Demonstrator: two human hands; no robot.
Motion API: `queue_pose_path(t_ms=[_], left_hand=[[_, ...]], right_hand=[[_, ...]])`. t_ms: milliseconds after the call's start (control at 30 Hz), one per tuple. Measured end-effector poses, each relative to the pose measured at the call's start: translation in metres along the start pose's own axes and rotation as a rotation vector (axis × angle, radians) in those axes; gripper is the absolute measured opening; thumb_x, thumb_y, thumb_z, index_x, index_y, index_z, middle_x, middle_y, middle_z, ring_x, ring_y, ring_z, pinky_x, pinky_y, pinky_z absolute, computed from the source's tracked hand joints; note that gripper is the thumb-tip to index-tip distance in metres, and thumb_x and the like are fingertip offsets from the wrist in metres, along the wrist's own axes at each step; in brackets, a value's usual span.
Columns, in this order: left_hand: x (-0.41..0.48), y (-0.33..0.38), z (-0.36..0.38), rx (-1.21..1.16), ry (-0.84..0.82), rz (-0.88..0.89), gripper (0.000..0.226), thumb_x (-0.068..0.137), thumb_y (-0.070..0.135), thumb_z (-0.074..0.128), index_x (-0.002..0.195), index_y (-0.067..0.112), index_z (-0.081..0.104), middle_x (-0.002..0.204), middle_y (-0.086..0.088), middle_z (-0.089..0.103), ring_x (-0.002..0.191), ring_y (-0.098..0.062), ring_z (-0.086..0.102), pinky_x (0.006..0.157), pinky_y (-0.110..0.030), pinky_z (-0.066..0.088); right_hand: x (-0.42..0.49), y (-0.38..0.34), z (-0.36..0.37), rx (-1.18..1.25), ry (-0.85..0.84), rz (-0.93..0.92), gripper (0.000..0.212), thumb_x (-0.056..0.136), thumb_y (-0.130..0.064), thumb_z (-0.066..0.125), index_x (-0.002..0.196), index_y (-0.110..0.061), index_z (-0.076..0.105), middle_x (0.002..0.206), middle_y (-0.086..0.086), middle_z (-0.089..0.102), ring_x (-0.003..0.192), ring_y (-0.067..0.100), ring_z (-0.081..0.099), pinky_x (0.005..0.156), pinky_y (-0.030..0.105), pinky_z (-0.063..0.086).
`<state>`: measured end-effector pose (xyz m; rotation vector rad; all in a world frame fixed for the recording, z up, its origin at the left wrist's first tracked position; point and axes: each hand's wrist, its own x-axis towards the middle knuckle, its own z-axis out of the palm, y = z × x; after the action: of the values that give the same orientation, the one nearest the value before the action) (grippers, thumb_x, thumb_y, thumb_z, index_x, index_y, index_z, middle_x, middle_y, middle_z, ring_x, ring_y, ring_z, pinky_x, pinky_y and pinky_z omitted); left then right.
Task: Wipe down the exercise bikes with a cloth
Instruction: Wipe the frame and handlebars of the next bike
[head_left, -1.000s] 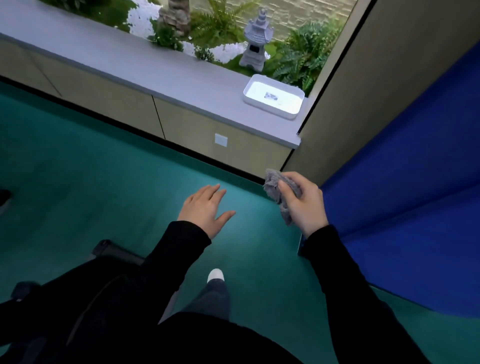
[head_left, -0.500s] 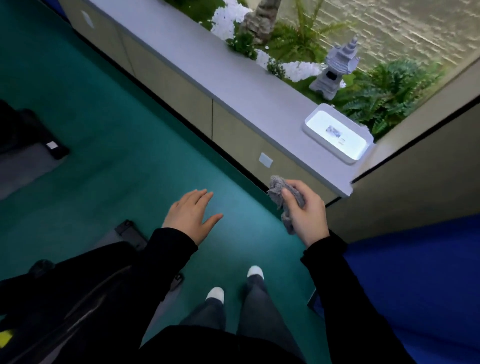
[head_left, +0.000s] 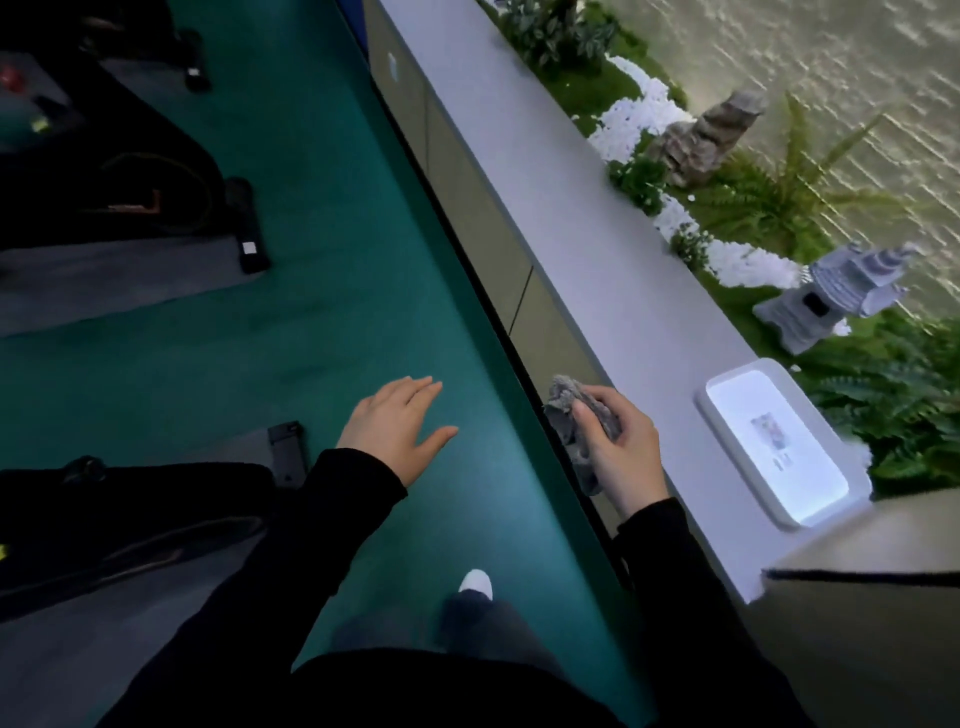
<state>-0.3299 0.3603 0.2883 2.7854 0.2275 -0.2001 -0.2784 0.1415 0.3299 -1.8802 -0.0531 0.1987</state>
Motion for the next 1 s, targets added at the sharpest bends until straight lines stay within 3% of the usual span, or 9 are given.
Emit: queue_pose_path(t_ms=[167, 300, 533, 633, 700, 867, 1000], left_hand=[[0.018, 0.014, -0.002, -0.025, 0.023, -0.095, 0.060, 0.093, 0.051, 0.043, 0.145, 0.023, 0.030, 0.152, 0.007, 0.029, 0.142, -0.011, 0.020, 0.111, -0.031, 0.019], [0.031, 0.008, -0.007, -0.050, 0.028, -0.172, 0.060, 0.093, 0.051, 0.042, 0.145, 0.023, 0.029, 0.153, 0.006, 0.028, 0.142, -0.011, 0.020, 0.111, -0.030, 0.019], [0.068, -0.026, -0.012, -0.087, 0.050, -0.284, 0.060, 0.092, 0.049, 0.046, 0.144, 0.021, 0.033, 0.151, 0.003, 0.032, 0.141, -0.013, 0.024, 0.111, -0.031, 0.020], [0.100, -0.048, -0.017, -0.118, 0.056, -0.304, 0.060, 0.093, 0.048, 0.047, 0.144, 0.020, 0.034, 0.151, 0.003, 0.032, 0.141, -0.014, 0.024, 0.111, -0.031, 0.020], [0.122, -0.064, -0.022, -0.129, 0.056, -0.319, 0.059, 0.093, 0.048, 0.046, 0.144, 0.021, 0.033, 0.152, 0.004, 0.032, 0.141, -0.013, 0.024, 0.111, -0.030, 0.020], [0.167, -0.110, -0.045, -0.166, 0.074, -0.393, 0.059, 0.093, 0.049, 0.045, 0.144, 0.021, 0.034, 0.151, 0.003, 0.033, 0.139, -0.013, 0.027, 0.110, -0.029, 0.022], [0.189, -0.153, -0.065, -0.165, 0.092, -0.447, 0.060, 0.093, 0.049, 0.046, 0.144, 0.020, 0.034, 0.150, 0.002, 0.034, 0.139, -0.014, 0.028, 0.110, -0.030, 0.023]], right_hand=[[0.045, -0.007, -0.003, -0.009, -0.146, -0.045, 0.020, 0.094, -0.007, 0.056, 0.088, -0.025, 0.064, 0.068, 0.018, 0.055, 0.046, 0.003, 0.044, 0.041, 0.011, 0.036], [0.075, -0.012, 0.007, -0.017, -0.239, -0.070, 0.014, 0.093, -0.007, 0.057, 0.093, -0.018, 0.065, 0.088, 0.028, 0.063, 0.048, 0.008, 0.047, 0.045, 0.005, 0.037], [0.138, -0.026, 0.047, -0.025, -0.329, -0.074, 0.011, 0.093, -0.006, 0.057, 0.094, -0.014, 0.065, 0.091, 0.031, 0.062, 0.049, -0.001, 0.047, 0.044, 0.007, 0.037], [0.174, -0.039, 0.072, -0.048, -0.358, -0.103, 0.011, 0.093, -0.006, 0.056, 0.096, -0.012, 0.065, 0.093, 0.031, 0.063, 0.052, 0.021, 0.047, 0.045, 0.007, 0.037], [0.196, -0.048, 0.089, -0.056, -0.371, -0.116, 0.010, 0.093, -0.007, 0.056, 0.096, -0.011, 0.065, 0.094, 0.030, 0.063, 0.067, 0.036, 0.048, 0.045, 0.006, 0.037], [0.256, -0.076, 0.137, -0.092, -0.442, -0.145, 0.008, 0.092, -0.008, 0.058, 0.097, -0.011, 0.063, 0.097, 0.026, 0.065, 0.076, 0.034, 0.051, 0.045, 0.005, 0.038], [0.293, -0.091, 0.187, -0.072, -0.492, -0.137, 0.011, 0.093, -0.008, 0.058, 0.091, -0.016, 0.064, 0.080, 0.026, 0.061, 0.058, 0.038, 0.042, 0.043, 0.009, 0.037]])
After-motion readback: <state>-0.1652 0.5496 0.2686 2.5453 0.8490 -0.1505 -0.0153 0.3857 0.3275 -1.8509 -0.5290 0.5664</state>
